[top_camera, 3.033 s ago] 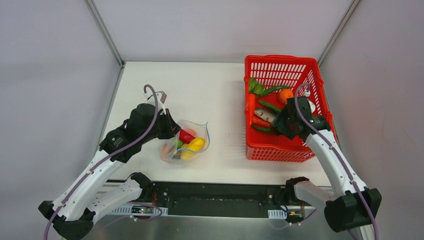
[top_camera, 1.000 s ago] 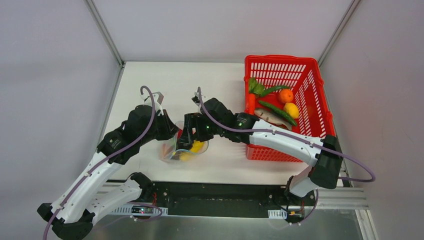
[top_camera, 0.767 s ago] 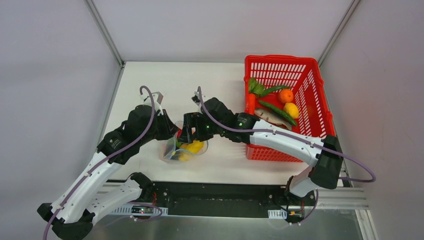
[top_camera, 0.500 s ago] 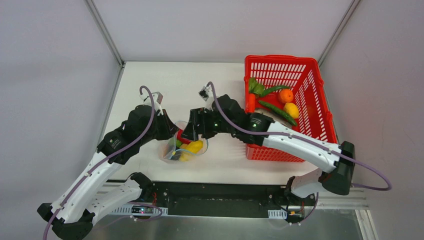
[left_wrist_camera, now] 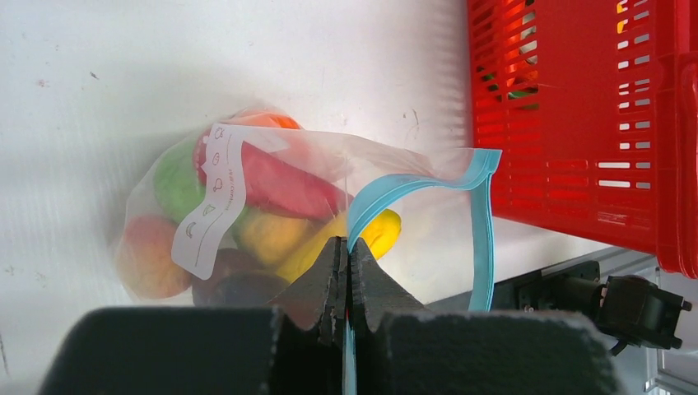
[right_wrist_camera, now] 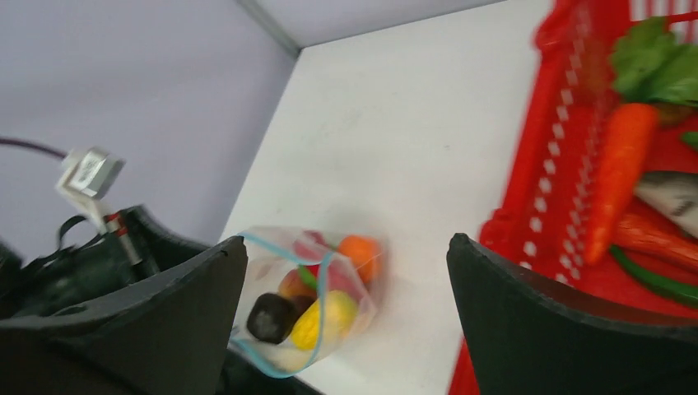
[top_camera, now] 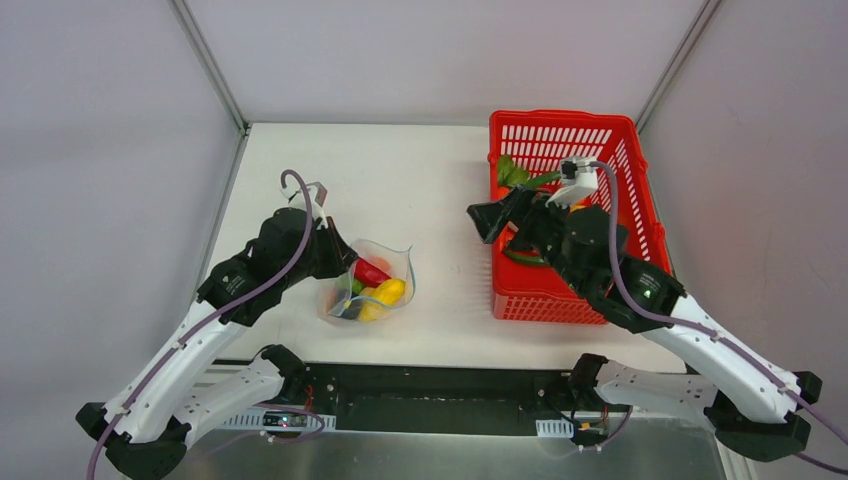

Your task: Place the food in the zip-top bag and seal the zipper

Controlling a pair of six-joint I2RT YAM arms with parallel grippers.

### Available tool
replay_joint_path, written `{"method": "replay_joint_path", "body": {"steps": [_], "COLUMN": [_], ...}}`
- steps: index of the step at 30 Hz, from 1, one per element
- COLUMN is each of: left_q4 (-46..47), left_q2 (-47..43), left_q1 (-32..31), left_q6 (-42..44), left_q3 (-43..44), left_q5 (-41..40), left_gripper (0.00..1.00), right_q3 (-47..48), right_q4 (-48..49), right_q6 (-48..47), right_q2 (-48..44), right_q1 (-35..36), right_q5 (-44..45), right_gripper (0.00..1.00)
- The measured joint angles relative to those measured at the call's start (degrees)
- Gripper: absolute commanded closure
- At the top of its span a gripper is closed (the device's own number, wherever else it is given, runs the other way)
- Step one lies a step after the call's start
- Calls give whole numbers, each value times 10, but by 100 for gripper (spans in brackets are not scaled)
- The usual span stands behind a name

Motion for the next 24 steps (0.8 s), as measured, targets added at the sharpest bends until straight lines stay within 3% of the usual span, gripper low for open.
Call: {"method": "replay_joint_path", "body": {"steps": [14,18,24], "left_q4": [1,0,0], "left_q2": [14,12,10], "left_q1": [0,0,0], "left_q6": [-1,-1,-1], "left_q3": [7,7,7], "left_q5": [1,1,1], "left_gripper": [100,100,100], "right_q3": [-5,-5,-14], "right_q4": [-177,-207,-204], "right_q6": [33,33,14], "right_q2": [-3,25,93], "right_q1": [-115,-206,-423], "right_q5": [86,79,-12], "right_gripper": [4,3,3]}}
